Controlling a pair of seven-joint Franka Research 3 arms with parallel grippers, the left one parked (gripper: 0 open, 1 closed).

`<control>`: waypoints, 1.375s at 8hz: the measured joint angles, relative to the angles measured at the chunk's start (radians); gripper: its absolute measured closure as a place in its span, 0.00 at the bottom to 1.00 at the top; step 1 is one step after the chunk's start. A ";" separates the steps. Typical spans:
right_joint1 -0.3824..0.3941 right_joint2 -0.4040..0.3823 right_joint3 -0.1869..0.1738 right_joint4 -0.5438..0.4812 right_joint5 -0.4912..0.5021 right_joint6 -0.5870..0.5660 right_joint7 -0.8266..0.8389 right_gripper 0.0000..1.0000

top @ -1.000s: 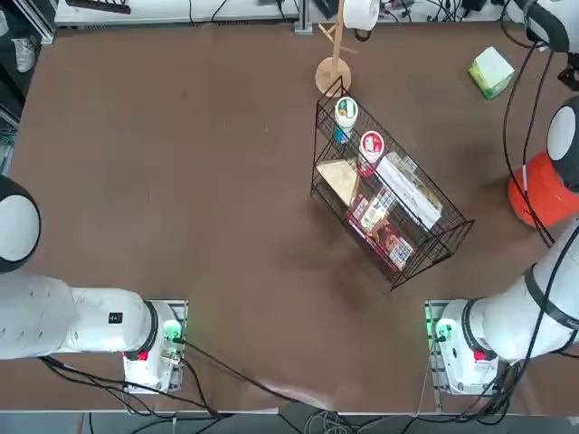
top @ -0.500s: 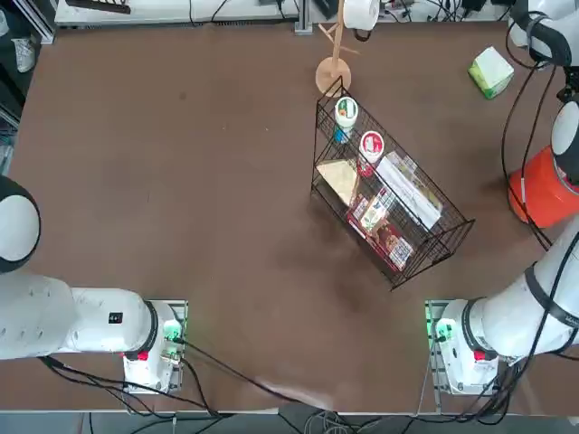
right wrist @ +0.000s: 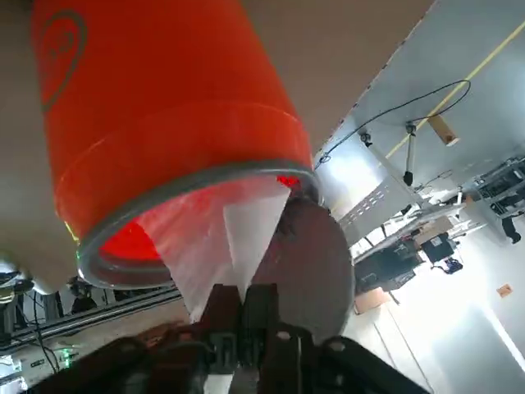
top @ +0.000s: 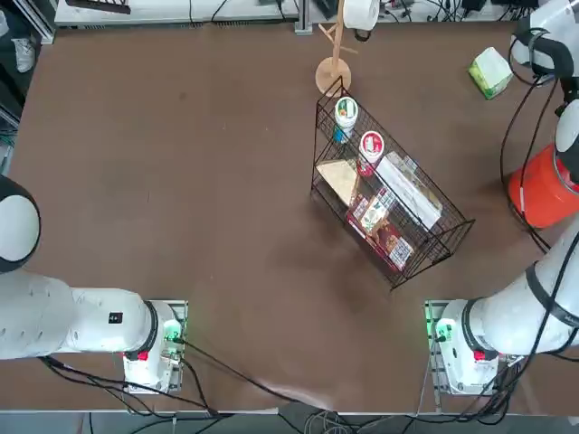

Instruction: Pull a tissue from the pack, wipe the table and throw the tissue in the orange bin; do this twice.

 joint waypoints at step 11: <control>-0.001 -0.022 0.010 -0.054 0.013 0.066 -0.002 0.00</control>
